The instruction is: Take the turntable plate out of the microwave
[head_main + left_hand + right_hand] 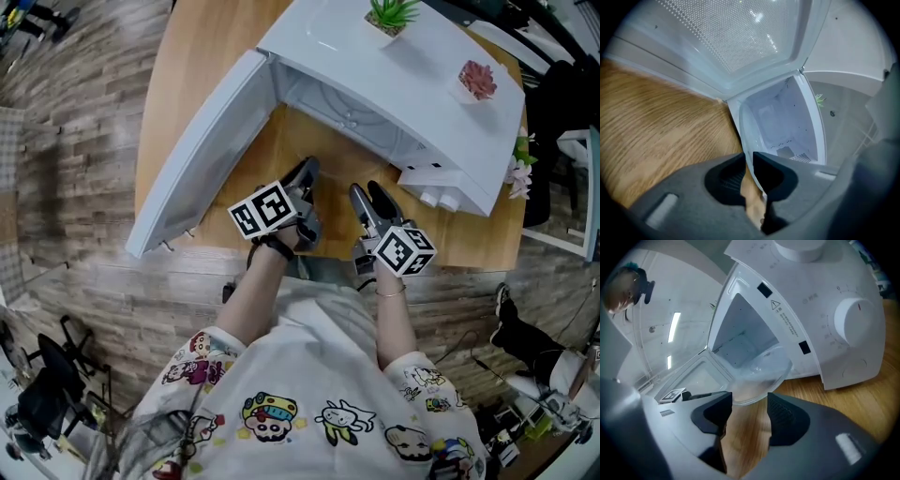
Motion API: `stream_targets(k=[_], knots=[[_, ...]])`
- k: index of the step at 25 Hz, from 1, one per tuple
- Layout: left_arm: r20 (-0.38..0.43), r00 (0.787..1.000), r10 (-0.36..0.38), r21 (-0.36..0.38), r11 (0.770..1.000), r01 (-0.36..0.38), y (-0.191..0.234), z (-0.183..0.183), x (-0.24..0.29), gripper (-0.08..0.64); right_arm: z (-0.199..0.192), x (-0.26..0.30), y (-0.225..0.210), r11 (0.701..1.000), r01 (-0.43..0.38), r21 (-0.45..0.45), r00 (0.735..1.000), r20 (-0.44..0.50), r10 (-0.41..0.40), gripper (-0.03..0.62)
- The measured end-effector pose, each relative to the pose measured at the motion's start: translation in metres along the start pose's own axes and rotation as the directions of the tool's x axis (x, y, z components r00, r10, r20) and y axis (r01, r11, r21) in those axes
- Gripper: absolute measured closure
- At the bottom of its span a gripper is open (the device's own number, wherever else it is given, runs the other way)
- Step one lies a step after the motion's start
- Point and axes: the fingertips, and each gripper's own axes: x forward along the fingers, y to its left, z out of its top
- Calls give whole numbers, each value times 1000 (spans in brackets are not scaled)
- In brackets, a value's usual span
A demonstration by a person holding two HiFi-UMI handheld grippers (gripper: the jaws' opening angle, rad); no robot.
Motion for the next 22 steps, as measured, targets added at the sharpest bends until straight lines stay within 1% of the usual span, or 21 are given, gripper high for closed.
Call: stream_targets(k=[4, 9, 13, 19, 22], knots=[[1, 1000, -4, -2, 1000, 4, -1, -2, -3, 511, -3, 7, -5, 996, -24, 87, 1000, 4, 24, 351], [1, 1000, -5, -5, 1000, 5, -1, -3, -4, 512, 1, 19, -12, 979, -59, 196, 998, 35, 53, 330], [2, 1000, -6, -9, 1000, 6, -1, -3, -7, 512, 6, 29, -14, 958, -84, 274, 996, 61, 70, 326], [2, 1000, -13, -24, 1000, 13, 0, -2, -7, 511, 14, 42, -23, 923, -98, 372, 991, 119, 58, 330], [2, 1000, -10, -32, 999, 11, 1, -2, -7, 509, 19, 47, -26, 908, -109, 404, 987, 149, 52, 346]])
